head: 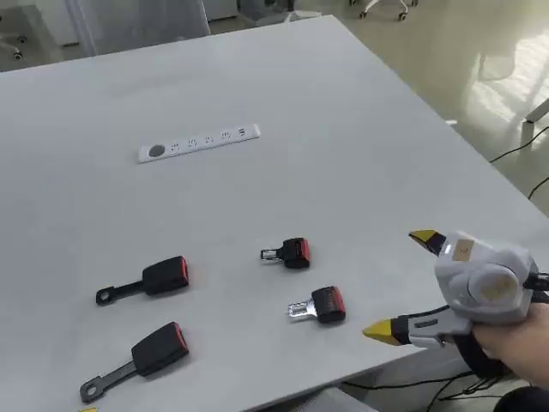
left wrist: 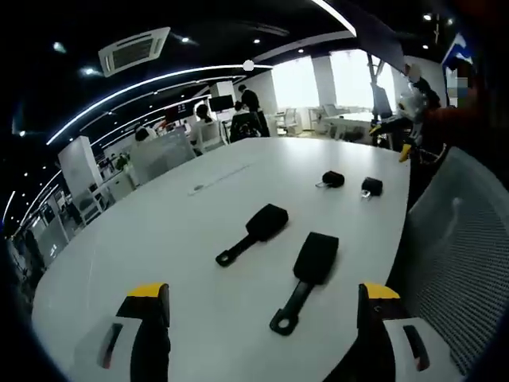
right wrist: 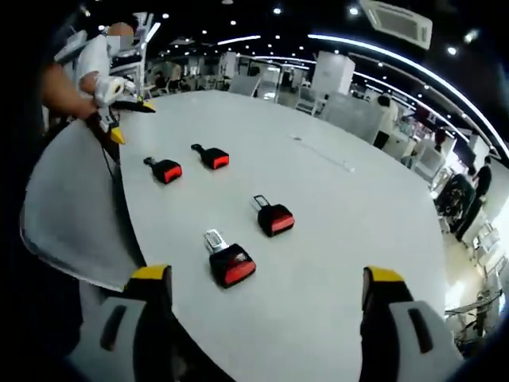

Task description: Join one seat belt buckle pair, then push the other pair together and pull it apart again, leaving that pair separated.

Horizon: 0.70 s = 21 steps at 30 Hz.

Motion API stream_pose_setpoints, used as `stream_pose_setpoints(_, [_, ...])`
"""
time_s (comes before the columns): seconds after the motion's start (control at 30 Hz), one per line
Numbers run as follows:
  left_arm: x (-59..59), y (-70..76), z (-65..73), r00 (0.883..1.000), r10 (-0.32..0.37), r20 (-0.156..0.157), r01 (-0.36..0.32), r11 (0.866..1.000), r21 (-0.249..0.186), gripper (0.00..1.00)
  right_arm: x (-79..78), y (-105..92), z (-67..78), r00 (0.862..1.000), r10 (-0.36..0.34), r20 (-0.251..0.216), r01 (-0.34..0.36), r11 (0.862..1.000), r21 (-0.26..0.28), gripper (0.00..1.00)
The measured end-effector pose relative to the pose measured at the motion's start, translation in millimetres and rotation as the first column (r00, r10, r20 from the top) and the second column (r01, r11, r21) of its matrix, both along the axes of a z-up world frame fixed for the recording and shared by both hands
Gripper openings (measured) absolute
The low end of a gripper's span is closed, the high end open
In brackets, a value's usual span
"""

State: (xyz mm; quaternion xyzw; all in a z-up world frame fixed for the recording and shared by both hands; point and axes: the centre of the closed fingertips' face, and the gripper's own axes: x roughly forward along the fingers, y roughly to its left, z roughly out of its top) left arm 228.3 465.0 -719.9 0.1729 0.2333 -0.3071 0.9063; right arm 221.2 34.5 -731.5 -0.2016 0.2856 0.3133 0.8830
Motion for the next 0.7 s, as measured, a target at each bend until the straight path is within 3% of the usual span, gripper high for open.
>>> stream_pose_setpoints(0.4, [-0.4, -1.4, 1.5, 1.0, -0.002, 0.003, 0.002, 1.0, -0.005, 1.0, -3.7, -0.6, 2.7, 1.0, 0.015, 0.0, -0.015, 1.0, -0.017, 1.0])
stream_pose_setpoints(0.7, [0.5, 1.1, 3.2, 1.0, 0.008, 0.011, -0.008, 1.0, -0.003, 1.0, -0.8, 7.2, -3.4, 0.999, 0.036, -0.013, -0.036, 0.999, -0.016, 1.0])
